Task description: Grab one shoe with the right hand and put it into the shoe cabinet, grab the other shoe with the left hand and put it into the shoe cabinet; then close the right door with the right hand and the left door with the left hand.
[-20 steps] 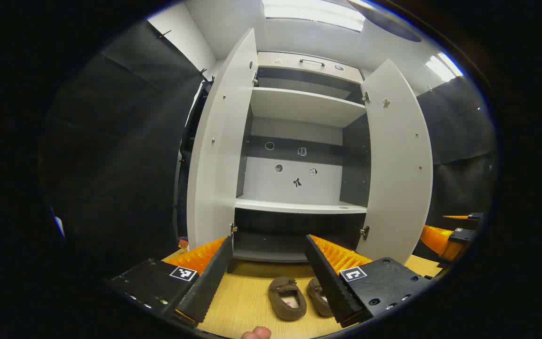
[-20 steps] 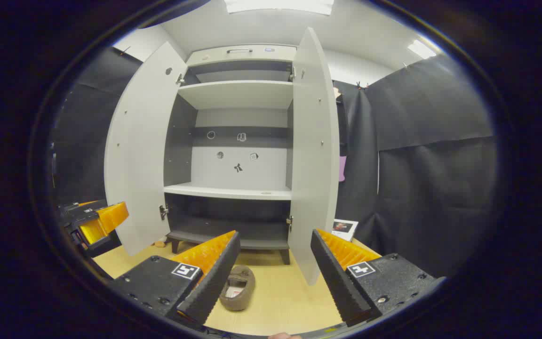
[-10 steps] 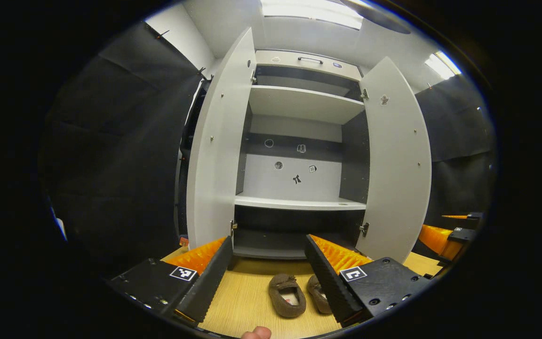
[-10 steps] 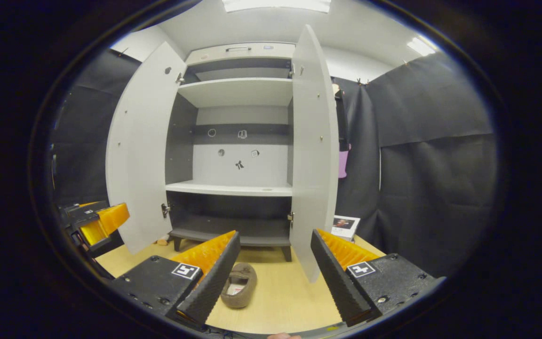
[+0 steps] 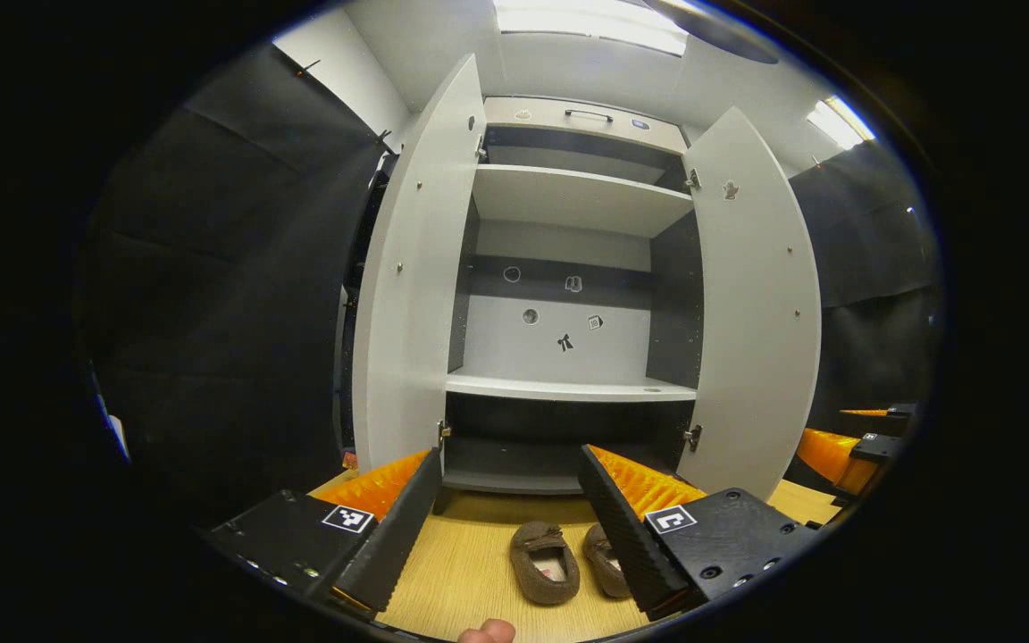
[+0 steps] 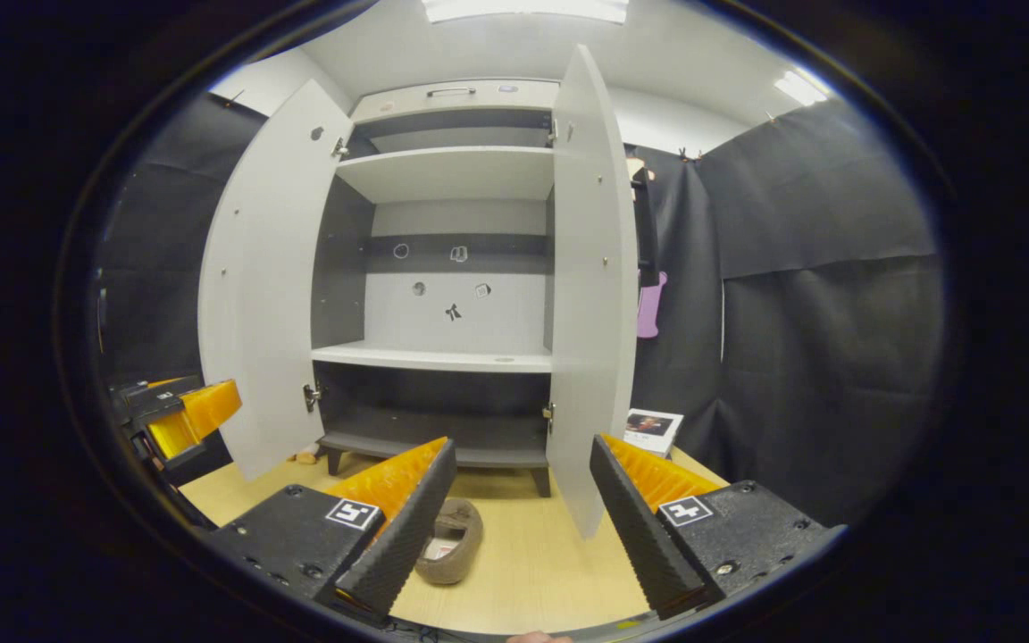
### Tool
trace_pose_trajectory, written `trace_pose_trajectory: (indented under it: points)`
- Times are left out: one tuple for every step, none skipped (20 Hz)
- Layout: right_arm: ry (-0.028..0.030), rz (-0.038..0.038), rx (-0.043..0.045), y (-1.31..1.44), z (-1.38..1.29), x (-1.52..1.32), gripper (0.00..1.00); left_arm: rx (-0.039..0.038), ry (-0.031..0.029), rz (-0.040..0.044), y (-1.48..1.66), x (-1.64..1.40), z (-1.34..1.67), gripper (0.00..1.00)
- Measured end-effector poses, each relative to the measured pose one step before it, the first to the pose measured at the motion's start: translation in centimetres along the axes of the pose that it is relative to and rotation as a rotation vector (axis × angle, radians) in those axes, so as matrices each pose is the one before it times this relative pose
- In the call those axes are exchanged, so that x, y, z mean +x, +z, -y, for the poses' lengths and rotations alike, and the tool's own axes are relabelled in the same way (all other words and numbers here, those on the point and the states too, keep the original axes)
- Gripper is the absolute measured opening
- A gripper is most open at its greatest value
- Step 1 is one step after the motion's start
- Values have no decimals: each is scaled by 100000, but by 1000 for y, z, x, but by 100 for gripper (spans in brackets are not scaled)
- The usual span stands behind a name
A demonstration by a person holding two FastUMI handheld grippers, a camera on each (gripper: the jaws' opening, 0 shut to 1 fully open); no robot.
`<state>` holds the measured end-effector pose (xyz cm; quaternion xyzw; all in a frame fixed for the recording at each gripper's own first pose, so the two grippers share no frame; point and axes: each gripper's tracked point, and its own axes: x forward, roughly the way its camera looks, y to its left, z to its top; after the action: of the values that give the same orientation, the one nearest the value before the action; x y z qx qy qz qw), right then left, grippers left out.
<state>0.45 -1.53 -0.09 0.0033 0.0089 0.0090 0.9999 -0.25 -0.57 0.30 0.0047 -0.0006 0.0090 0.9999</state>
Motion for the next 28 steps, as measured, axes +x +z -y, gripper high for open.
trace_pose_trajectory:
  points:
    - [381,-233,-70,-36,-49,143,96,178,286,-191,-56,36,-116,90]
    - [331,-107,-10,4,-163,83,96,81,317,30,106,-80,-6,95]
    - [288,218,56,60,43,-4,99,7,299,196,17,63,-51,95]
    - [153,160,-63,112,-36,59,96,-66,234,117,118,-35,-29,94]
    - [288,23,-120,-42,-10,-36,96,-138,-49,97,-28,37,-6,95]
    - [278,-50,-143,12,-180,134,96,29,-83,-44,30,-91,15,95]
    - [341,-147,-116,-92,-52,101,99,156,86,-54,18,50,-94,95]
    - [416,-282,-89,-45,-168,5,99,200,106,40,23,39,-57,95]
    - [292,-228,7,-102,-125,181,99,170,193,26,26,7,-71,95]
    - [350,-90,55,18,-191,18,99,61,181,-36,-23,-5,-82,95]
    - [343,68,-18,-78,-124,-43,99,-121,170,-38,43,70,-67,95]
    - [313,-130,-308,-5,-209,68,99,-204,48,-119,36,-39,-69,95]
    - [347,-338,-613,-147,-215,173,99,-147,65,32,-20,16,-75,95]
    - [366,-203,-722,-29,-282,199,99,20,127,58,62,56,-44,95]
    - [647,-419,-679,-75,-306,364,96,38,265,136,27,68,-188,95]
    - [1222,-691,-498,-80,-530,405,96,32,304,94,89,-1,-99,95]
    - [1613,-957,-443,-258,-582,587,96,-43,380,134,-10,-25,-164,94]
    - [1406,-1026,-629,-224,-657,757,99,-98,280,228,50,-24,-186,95]
    - [1085,-1489,-919,-470,-495,734,99,-11,367,-74,-33,108,-200,95]
    - [780,-2258,-944,-568,-600,842,99,130,525,-235,-124,81,-210,95]
    - [1703,-2148,-1037,-674,-849,848,99,149,821,-123,-37,-40,-278,95]
    - [1879,-2652,-1189,-754,-916,979,99,-128,747,-146,-143,-46,-281,95]
    - [2212,-2733,-724,-921,-782,1056,98,-332,637,-137,-23,-59,-195,95]
    - [2385,-3224,-14,-894,-938,1116,99,-331,597,109,-40,-132,-176,95]
    - [2386,-3705,374,-987,-798,1053,99,-59,704,81,-21,-103,-336,95]
    - [1866,-2767,218,-759,-765,1075,99,256,664,62,45,-76,-280,95]
    - [1255,-2865,-744,-809,-539,1079,96,495,786,-77,-42,-37,-364,95]
    - [958,-3374,-2026,-991,-590,1222,96,632,1029,-114,-38,-156,-359,95]
